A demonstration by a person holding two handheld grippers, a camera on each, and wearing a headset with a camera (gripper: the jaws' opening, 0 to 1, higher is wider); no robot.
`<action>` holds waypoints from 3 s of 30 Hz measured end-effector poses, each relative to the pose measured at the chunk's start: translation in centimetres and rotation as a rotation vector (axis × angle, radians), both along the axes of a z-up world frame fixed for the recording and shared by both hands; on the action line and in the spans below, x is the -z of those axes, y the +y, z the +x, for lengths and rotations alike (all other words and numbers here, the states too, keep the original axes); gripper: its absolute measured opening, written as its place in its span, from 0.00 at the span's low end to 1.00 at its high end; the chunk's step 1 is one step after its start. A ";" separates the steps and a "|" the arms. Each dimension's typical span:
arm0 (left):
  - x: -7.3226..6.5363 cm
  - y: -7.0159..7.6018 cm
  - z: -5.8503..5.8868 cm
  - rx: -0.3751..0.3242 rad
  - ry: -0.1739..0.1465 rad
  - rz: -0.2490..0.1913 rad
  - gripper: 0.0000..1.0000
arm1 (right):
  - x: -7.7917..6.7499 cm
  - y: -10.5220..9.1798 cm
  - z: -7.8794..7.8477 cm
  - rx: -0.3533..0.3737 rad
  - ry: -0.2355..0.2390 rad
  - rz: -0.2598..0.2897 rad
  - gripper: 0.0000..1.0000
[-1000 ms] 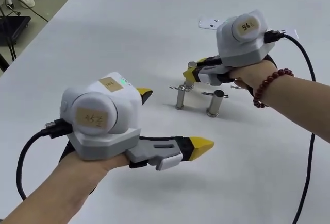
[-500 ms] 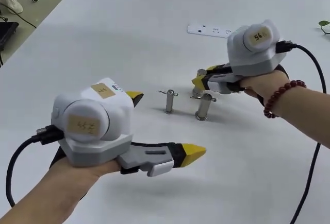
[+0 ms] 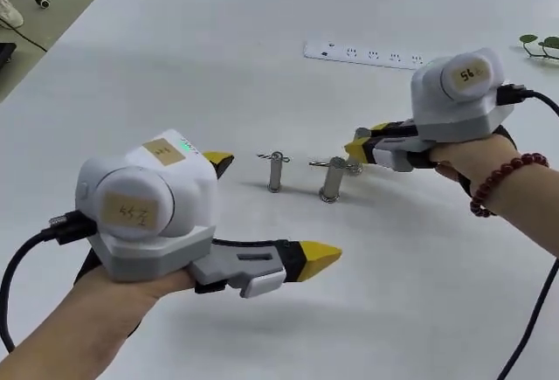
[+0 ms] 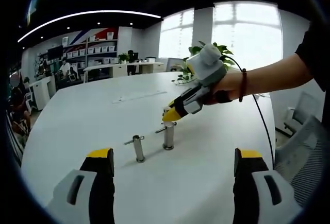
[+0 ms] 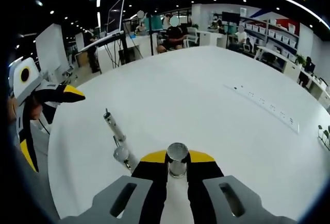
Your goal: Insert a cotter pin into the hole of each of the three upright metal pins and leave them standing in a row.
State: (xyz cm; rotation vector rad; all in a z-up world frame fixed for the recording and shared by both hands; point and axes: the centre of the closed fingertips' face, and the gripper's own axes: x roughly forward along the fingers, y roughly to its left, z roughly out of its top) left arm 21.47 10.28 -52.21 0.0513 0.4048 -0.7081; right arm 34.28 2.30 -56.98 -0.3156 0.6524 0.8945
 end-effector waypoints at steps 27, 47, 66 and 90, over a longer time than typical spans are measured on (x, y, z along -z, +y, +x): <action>-0.4 0.0 0.0 0.002 -0.005 0.004 0.94 | -0.1 -2.2 -6.7 0.076 -0.012 -0.022 0.08; -0.6 -0.2 -0.2 0.015 -0.008 0.003 0.92 | 0.4 -0.8 -9.3 0.087 -0.007 0.009 0.08; -0.6 -0.3 -0.2 0.022 -0.012 0.014 0.92 | 1.0 -0.8 -9.3 0.060 -0.010 0.037 0.12; -1.2 -0.3 -0.1 -0.006 -0.052 -0.042 0.95 | -1.5 -1.6 -10.4 -0.017 0.041 0.061 0.29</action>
